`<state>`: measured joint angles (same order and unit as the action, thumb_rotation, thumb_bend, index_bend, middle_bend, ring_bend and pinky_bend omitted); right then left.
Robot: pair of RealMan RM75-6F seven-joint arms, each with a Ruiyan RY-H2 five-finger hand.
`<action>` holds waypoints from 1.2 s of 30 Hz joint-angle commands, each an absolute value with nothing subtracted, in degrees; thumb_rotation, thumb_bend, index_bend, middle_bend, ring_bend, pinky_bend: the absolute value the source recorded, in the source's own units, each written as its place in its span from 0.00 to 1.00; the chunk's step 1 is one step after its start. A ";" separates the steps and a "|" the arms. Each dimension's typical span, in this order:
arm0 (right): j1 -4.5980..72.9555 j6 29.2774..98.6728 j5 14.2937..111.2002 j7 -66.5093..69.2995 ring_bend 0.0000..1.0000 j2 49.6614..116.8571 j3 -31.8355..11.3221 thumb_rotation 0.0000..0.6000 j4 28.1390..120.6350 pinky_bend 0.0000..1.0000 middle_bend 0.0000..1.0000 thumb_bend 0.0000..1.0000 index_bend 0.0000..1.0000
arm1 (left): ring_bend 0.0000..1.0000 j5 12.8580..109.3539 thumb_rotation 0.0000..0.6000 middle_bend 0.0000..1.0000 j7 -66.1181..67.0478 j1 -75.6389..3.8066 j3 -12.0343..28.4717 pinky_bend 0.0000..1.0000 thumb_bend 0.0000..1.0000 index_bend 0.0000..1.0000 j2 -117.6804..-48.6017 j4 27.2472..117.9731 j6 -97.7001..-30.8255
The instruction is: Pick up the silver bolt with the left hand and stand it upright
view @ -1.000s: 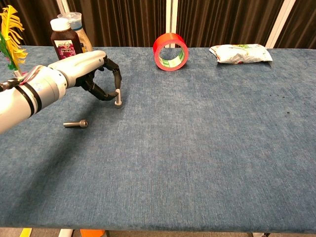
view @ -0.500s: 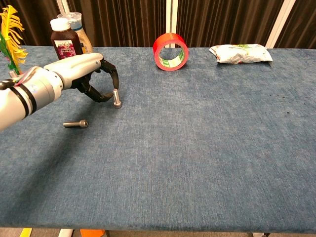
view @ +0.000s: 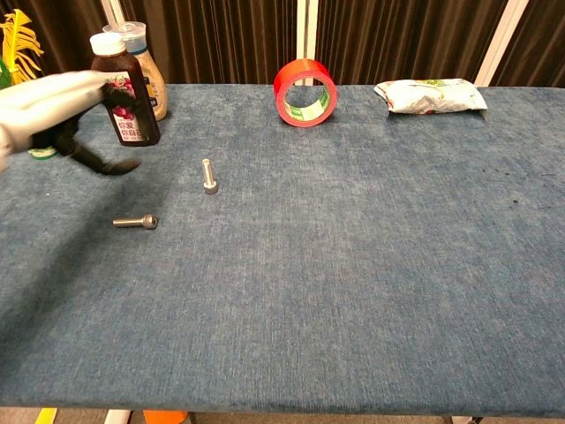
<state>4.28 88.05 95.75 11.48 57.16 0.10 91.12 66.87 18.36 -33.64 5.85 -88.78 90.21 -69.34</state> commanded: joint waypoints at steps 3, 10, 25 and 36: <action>4.42 87.99 95.86 11.37 0.00 57.06 0.10 1.00 91.15 0.00 0.09 0.26 0.05 | 0.13 68.00 1.00 0.27 18.52 -30.53 2.46 0.15 0.28 0.48 -89.32 89.23 -70.34; 4.80 87.60 95.85 11.20 0.00 56.90 0.03 1.00 91.41 0.00 0.09 0.26 0.05 | 0.13 67.60 1.00 0.27 19.31 -29.04 1.86 0.10 0.27 0.48 -92.63 85.11 -69.81; 5.14 87.03 95.53 10.93 0.00 56.92 0.09 1.00 91.59 0.00 0.09 0.26 0.05 | 0.05 67.22 1.00 0.22 19.55 -28.17 3.32 0.02 0.33 0.49 -95.06 82.26 -67.47; 5.12 86.99 95.35 10.55 0.00 56.83 0.15 1.00 91.95 0.00 0.09 0.26 0.05 | 0.05 66.51 1.00 0.22 20.30 -28.22 4.15 0.02 0.36 0.51 -95.54 81.99 -65.63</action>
